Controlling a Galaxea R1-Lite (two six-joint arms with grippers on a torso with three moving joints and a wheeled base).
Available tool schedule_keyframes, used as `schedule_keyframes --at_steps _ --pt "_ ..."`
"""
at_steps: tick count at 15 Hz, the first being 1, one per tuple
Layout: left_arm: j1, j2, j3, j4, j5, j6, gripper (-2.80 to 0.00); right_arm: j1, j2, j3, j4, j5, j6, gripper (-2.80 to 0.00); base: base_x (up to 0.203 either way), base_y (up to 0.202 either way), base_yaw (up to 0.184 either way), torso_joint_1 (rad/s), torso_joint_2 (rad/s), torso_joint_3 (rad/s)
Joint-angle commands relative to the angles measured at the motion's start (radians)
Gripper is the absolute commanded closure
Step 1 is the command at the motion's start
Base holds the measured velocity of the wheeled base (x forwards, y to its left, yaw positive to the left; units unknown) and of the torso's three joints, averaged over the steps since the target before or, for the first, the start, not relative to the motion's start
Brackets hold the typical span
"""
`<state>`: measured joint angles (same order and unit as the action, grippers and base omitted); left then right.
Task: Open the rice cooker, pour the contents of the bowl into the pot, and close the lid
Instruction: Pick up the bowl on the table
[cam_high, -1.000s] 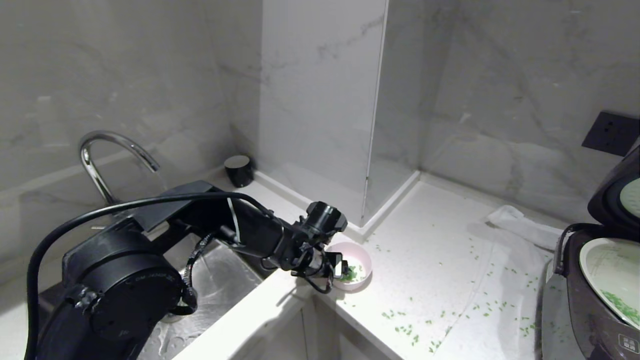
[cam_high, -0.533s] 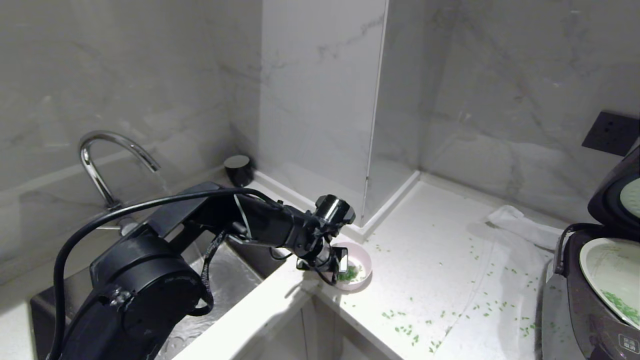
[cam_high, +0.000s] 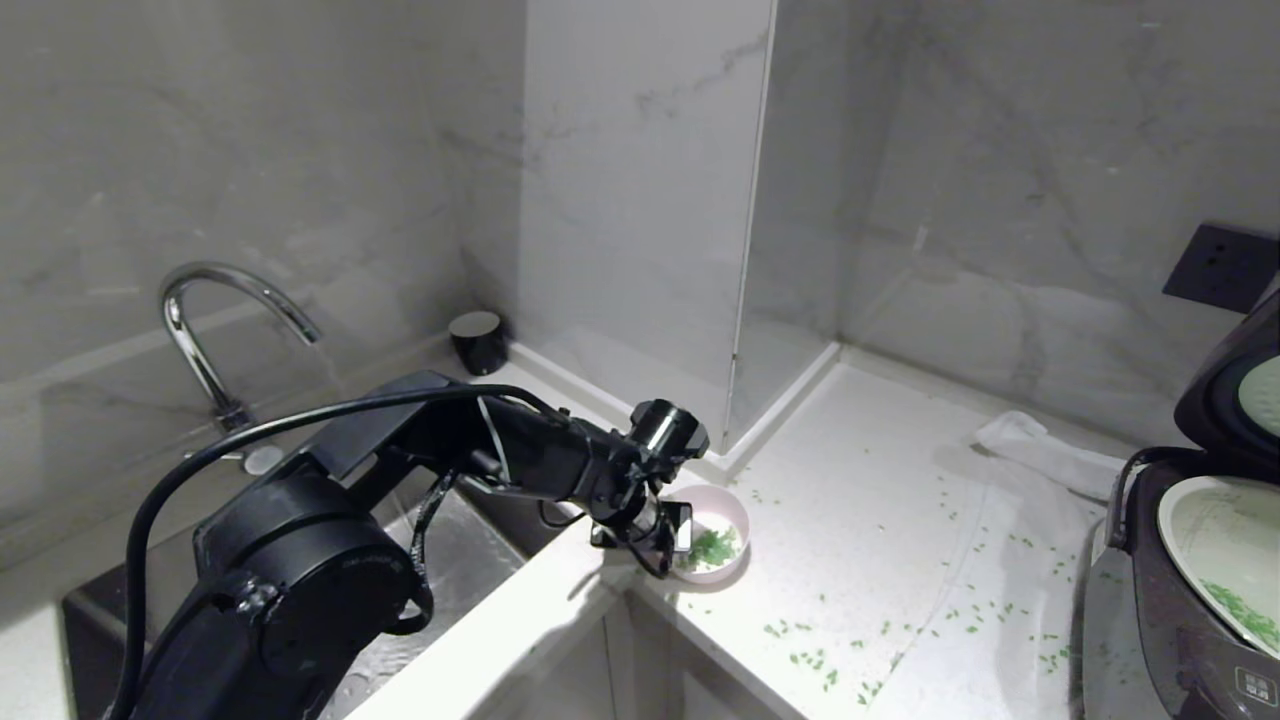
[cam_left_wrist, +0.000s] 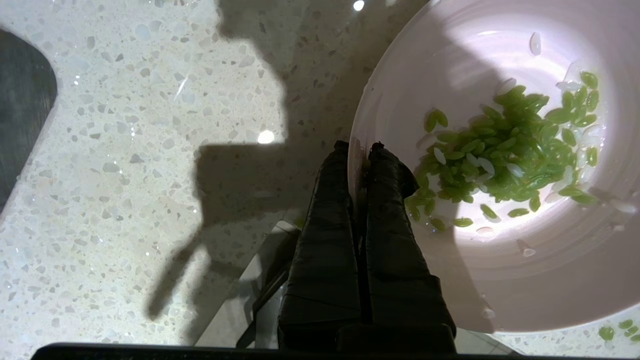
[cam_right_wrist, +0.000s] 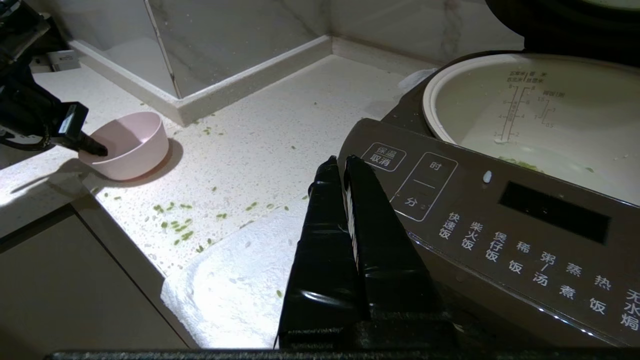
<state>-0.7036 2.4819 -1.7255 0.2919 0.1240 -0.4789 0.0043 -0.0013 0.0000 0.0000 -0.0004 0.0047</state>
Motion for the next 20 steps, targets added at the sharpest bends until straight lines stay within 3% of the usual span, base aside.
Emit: schedule_keyframes --at_steps 1,8,16,17,20 --pt "0.003 -0.011 0.003 0.006 -0.001 -0.004 0.0 0.0 0.001 0.002 0.0 0.0 0.0 0.0 0.0 0.0 0.0 0.0 0.0 0.0" --pt "0.056 -0.092 -0.005 0.038 -0.001 -0.012 0.0 0.0 0.001 0.002 0.0 0.0 0.0 0.0 0.0 0.0 0.0 0.0 0.0 0.0" --pt "0.099 -0.06 -0.006 0.046 0.005 -0.009 0.0 0.0 0.001 0.002 0.0 0.0 0.001 0.0 0.0 0.0 0.0 0.0 0.0 0.0" --pt "0.099 -0.05 -0.004 0.046 0.015 -0.008 -2.8 0.0 0.001 0.002 0.0 -0.001 0.001 0.0 0.0 0.0 0.0 0.0 0.0 0.0" --pt "0.096 -0.04 -0.011 0.046 0.042 -0.007 -2.8 0.0 0.001 0.002 0.0 -0.001 0.001 0.0 0.0 0.0 0.0 0.0 0.0 0.0"
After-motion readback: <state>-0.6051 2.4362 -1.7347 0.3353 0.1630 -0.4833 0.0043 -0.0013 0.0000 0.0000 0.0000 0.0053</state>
